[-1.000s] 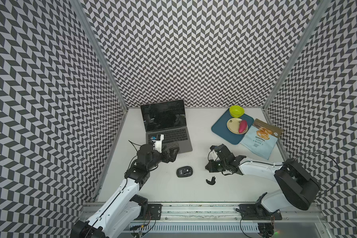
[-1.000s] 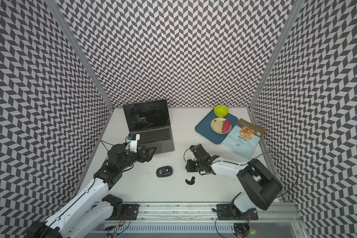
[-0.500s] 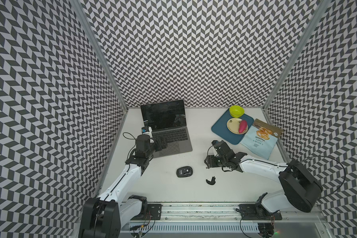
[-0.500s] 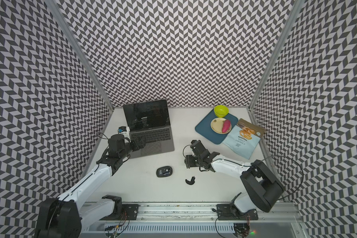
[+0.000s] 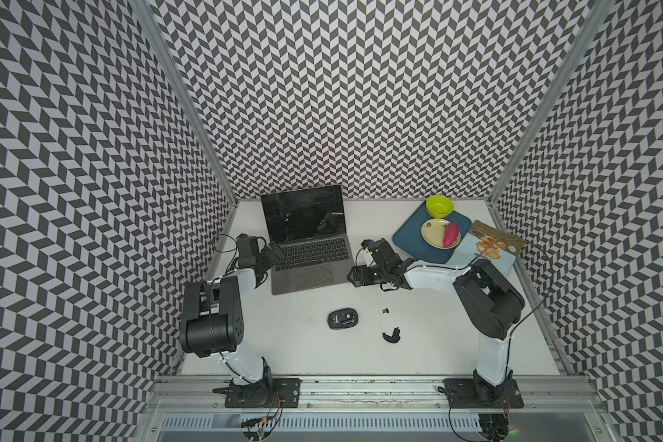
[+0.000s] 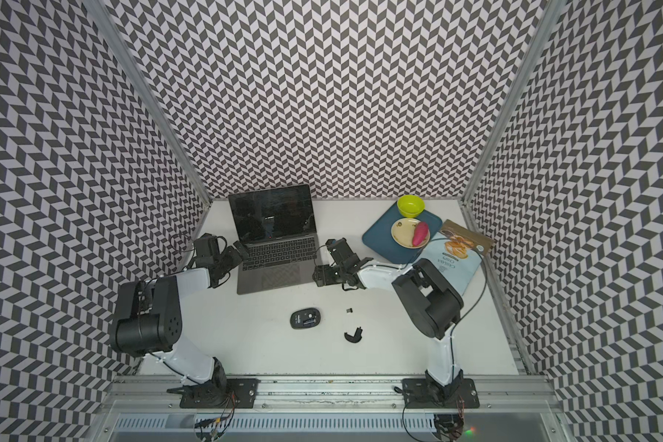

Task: Insert the wireless mouse receiver into the laptop
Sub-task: Adjust the laptop at the center of the board.

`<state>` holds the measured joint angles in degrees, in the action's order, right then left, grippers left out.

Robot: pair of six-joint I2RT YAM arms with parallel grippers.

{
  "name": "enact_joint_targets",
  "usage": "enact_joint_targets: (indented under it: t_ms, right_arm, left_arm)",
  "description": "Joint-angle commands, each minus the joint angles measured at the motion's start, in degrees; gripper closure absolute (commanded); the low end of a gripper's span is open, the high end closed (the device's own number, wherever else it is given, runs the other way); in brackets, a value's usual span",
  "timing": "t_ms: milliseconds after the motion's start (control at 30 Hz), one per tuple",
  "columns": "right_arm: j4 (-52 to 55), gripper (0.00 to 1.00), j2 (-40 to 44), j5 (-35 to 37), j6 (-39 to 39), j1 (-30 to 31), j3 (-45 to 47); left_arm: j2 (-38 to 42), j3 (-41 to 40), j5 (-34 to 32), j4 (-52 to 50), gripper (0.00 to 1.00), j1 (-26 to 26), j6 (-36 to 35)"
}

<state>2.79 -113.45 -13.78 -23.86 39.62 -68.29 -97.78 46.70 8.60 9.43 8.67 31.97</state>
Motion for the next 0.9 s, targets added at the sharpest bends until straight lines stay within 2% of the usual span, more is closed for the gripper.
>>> enact_joint_targets:
  t_ms: [0,133,300,567,867]
  right_arm:
    - [-1.88,0.18,-4.14,-2.64,2.10,0.10,-3.49]
    - [-4.19,0.16,-5.05,-6.81,3.61,0.73,-2.34]
    - [-9.55,0.17,-1.31,-12.62,7.68,2.55,3.11]
    - [-15.56,0.19,7.77,-14.56,11.72,4.66,13.18]
    - [-14.62,0.20,9.13,-16.59,12.39,6.75,15.07]
  left_arm:
    - [-3.09,3.36,3.85,2.00,0.00,0.16,-1.07]
    - [-7.22,5.58,6.80,1.22,0.00,-0.09,-2.73]
    - [-9.40,5.25,11.99,3.38,0.01,-2.15,-2.89]
    - [-10.79,5.52,18.42,8.40,0.01,-10.36,-4.78]
    - [-18.54,12.96,25.24,8.86,0.06,-16.17,-7.65]
